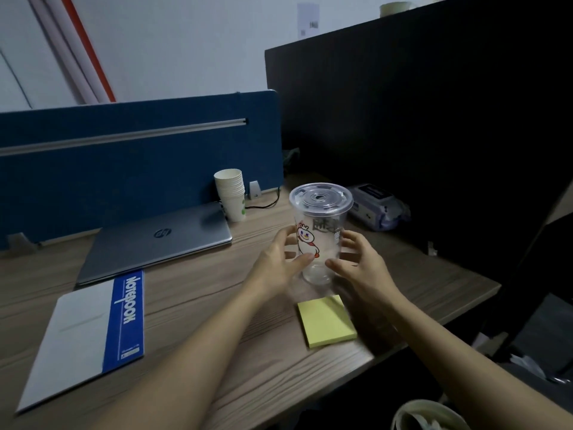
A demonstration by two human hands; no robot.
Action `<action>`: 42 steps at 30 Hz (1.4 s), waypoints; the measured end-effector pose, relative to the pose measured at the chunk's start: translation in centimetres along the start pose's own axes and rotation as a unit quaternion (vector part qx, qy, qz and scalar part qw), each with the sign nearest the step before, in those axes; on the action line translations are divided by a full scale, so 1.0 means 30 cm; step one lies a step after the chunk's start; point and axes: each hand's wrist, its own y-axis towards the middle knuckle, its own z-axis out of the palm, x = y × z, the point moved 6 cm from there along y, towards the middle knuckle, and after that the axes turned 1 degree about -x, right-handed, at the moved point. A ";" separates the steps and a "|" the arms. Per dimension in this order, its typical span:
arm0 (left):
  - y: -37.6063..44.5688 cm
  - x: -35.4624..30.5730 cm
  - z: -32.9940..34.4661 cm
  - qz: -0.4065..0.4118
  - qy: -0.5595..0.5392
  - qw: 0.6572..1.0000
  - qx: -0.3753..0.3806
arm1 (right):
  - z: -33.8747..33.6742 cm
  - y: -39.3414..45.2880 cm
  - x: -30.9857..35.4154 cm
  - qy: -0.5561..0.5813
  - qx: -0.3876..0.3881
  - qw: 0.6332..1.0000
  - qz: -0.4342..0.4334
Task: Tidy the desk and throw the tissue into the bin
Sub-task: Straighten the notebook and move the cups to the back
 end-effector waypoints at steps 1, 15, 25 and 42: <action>0.002 0.011 -0.025 0.000 0.006 1.000 -0.008 | 0.027 0.008 0.007 0.003 0.004 1.000 -0.003; 0.058 0.155 -0.264 -0.030 0.153 0.985 -0.071 | 0.247 0.160 0.050 -0.042 0.001 0.999 -0.004; 0.078 0.274 -0.426 -0.028 0.248 0.964 -0.095 | 0.357 0.352 0.016 -0.056 -0.011 0.998 0.005; 0.180 0.441 -0.536 -0.040 0.347 0.932 -0.094 | 0.532 0.648 -0.082 -0.105 -0.012 0.994 0.011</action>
